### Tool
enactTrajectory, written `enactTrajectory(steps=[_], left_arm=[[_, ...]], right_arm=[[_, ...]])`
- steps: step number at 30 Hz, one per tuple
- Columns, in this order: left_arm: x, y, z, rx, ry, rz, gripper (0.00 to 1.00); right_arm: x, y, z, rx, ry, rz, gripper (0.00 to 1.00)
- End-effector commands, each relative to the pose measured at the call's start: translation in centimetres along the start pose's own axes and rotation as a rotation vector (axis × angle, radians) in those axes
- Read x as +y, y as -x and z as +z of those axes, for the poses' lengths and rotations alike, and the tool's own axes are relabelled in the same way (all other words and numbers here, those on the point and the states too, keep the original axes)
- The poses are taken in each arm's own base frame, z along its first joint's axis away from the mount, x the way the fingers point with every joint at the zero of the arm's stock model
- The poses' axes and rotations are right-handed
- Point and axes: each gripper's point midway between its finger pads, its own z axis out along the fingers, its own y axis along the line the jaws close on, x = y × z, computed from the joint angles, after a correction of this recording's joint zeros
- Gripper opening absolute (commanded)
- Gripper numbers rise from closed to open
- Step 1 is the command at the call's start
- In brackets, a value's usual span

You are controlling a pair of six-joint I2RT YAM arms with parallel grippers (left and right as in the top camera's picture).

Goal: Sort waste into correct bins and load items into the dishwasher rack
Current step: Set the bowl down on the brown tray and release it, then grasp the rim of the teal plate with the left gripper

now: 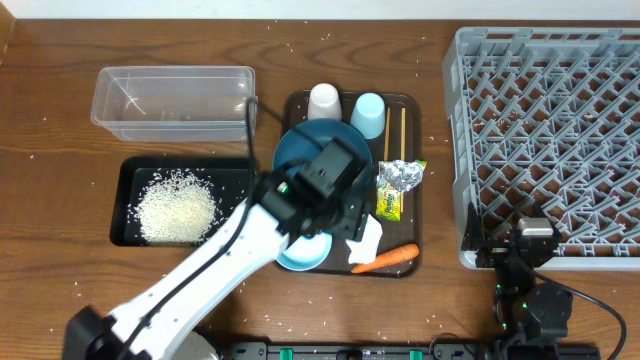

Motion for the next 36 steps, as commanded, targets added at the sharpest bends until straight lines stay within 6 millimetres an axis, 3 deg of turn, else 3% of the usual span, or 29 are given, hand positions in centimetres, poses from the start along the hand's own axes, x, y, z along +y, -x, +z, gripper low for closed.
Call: enactTrajectory(steps=[1, 10, 16, 32, 36], left_arm=[[-0.2, 2.1, 1.2, 0.014, 0.027, 0.097, 0.73], [1.4, 6.5, 7.9, -0.067, 0.143, 0.1, 0.8], [3.4, 7.9, 10.3, -0.11, 0.26, 0.098, 0.8], [5.2, 6.8, 14.5, -0.045, 0.345, 0.11, 0.79], [5.2, 6.6, 15.0, -0.037, 0.347, 0.112, 0.73]], right_arm=[[0.1, 0.0, 0.0, 0.0, 0.002, -0.008, 0.99], [0.1, 0.0, 0.0, -0.001, 0.002, -0.008, 0.99], [0.1, 0.0, 0.0, -0.001, 0.002, -0.008, 0.99], [0.1, 0.0, 0.0, 0.0, 0.002, -0.009, 0.99], [0.1, 0.0, 0.0, -0.001, 0.002, -0.008, 0.99]])
